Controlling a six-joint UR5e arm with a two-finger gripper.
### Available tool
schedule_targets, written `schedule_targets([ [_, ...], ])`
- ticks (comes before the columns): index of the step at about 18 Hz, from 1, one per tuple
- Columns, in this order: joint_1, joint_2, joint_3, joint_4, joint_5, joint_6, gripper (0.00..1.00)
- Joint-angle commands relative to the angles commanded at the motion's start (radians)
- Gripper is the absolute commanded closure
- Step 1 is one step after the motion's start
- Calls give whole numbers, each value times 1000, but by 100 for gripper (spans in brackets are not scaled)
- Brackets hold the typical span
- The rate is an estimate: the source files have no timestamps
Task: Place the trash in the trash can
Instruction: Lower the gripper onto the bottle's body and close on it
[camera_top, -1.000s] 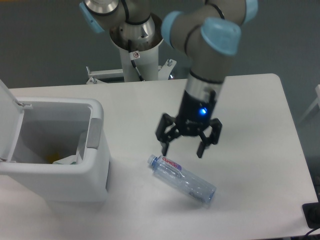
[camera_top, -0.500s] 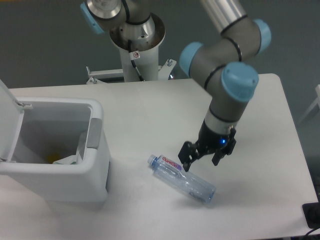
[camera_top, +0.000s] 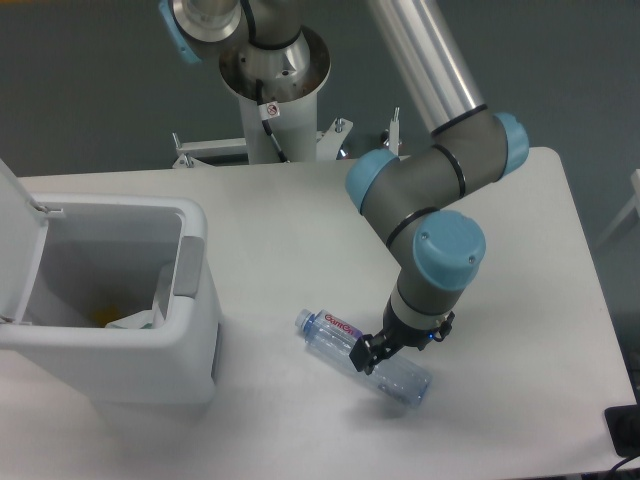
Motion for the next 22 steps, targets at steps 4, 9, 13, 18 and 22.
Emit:
schedule_targets([
  [4,-9,-21,2,5,22,-38,1],
  [9,-29,-80,57,9,89,-138,3],
  [13,-31,-100,83,11,89,-189,17],
  [18,-32,-109,97,9,89,-201,49],
  [22,-34,-97,92,11,89,-216,58],
])
